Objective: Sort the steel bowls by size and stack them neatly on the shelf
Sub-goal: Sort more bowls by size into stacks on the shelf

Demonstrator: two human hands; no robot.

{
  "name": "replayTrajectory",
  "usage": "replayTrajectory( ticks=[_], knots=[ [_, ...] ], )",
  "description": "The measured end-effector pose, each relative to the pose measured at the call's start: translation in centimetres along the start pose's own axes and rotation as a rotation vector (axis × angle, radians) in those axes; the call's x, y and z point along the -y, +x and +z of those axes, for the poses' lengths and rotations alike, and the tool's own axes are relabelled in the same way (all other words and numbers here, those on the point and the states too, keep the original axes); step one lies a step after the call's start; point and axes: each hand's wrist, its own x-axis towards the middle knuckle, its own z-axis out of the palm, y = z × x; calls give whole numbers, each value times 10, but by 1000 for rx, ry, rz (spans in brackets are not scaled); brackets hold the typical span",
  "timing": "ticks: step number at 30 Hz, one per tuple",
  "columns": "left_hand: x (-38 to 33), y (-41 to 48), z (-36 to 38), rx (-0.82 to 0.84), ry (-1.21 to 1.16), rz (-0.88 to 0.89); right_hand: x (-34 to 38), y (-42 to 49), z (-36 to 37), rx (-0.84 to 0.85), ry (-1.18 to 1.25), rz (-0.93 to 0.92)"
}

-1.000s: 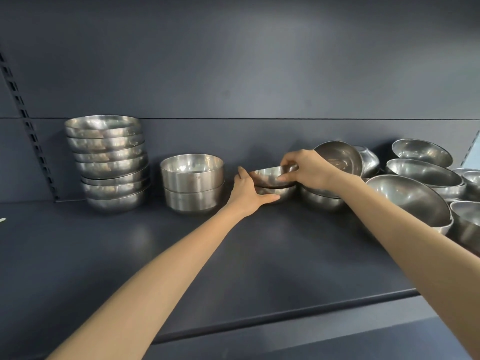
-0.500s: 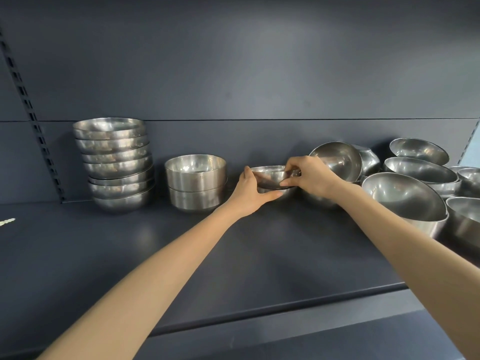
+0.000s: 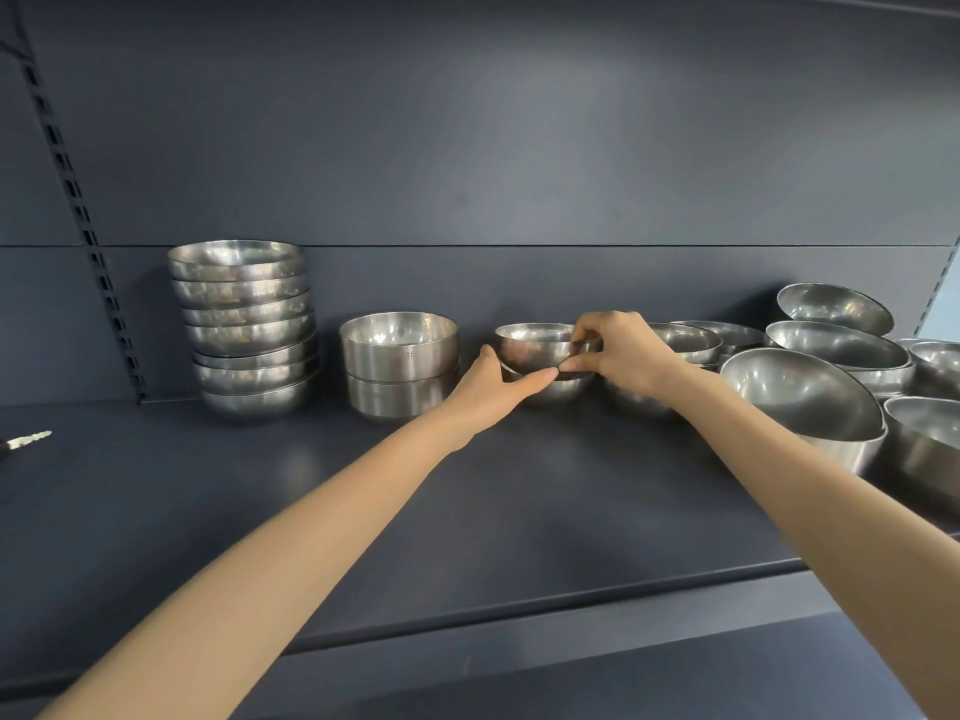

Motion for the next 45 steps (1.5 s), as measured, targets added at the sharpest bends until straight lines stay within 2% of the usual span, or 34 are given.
replayTrajectory(
  ticks=[3, 6, 8, 11, 13, 15, 19, 26, 37, 45],
  knots=[
    [8, -12, -7, 55, -162, -79, 1, 1, 4, -2, 4, 12],
    [14, -33, -14, 31, -114, -30, 2, 2, 7, 0, 1, 29],
    [18, -49, -19, -107, 64, 166, 1, 3, 9, 1, -12, 37],
    [26, -63, -35, -421, 448, 544, 2, 4, 11, -3, -14, 49],
    [37, -59, -50, -591, 677, 639, 4, 3, 13, -12, -30, 47],
    [49, -51, -62, -636, 766, 565, 6, 1, 15, -25, -47, 47],
    [62, -43, -76, -541, 807, 384, 5, -1, 21, -28, -46, 28],
    [60, -41, -79, -507, 743, 425, 3, -6, 26, -23, -45, 31],
    [61, -38, -97, -435, 643, 312, 16, -5, 38, -19, 22, 30],
    [62, -39, -101, -404, 672, 274, 26, 0, 48, 13, -4, -10]
  ],
)
